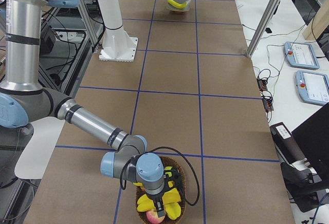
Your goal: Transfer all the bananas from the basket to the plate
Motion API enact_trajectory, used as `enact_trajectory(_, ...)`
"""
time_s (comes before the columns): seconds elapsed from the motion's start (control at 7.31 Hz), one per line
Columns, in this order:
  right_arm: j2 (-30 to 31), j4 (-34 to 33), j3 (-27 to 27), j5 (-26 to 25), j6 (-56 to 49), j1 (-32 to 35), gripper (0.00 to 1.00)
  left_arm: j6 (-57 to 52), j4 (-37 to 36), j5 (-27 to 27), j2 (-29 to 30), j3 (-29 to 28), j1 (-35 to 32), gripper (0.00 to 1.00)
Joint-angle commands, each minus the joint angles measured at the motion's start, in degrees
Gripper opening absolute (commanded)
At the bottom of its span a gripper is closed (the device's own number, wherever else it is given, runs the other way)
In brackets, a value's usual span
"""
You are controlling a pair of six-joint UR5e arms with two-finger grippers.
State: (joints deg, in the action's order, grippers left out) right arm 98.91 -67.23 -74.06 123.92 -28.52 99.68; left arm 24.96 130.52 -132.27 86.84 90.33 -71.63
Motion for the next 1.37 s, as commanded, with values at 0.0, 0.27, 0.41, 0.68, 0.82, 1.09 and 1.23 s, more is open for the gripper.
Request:
enact_trajectory(0.0, -0.5, 0.0, 1.5, 0.1, 0.6, 0.0, 0.9, 0.0, 0.0, 0.0, 0.0, 0.0, 0.0, 1.0)
enact_trajectory(0.27, -0.5, 0.0, 1.5, 0.3, 0.8, 0.0, 0.54, 0.0, 0.0, 0.0, 0.1, -0.1, 0.0, 1.0)
enact_trajectory(0.41, -0.5, 0.0, 1.6, 0.3, 0.7, 0.0, 0.22, 0.0, 0.0, 0.0, 0.1, -0.1, 0.0, 1.0)
enact_trajectory(0.68, -0.6, -0.2, 1.4, 0.5, 0.8, 0.0, 0.0, 0.0, 0.1, 0.0, 0.0, 0.0, 0.0, 1.0)
enact_trajectory(0.82, -1.0, -0.2, 1.1, 0.8, 0.9, 0.0, 0.0, 0.0, 0.1, 0.0, 0.0, 0.0, 0.0, 1.0)
enact_trajectory(1.09, -1.9, -0.6, -0.5, 4.3, 0.4, 0.1, 0.0, 0.1, 0.2, 0.0, 0.1, 0.0, 0.0, 1.0)
enact_trajectory(1.23, -1.4, -1.1, -2.2, 5.4, 0.3, 1.1, 0.0, 0.2, 0.1, -0.1, 0.1, 0.1, 0.0, 1.0)
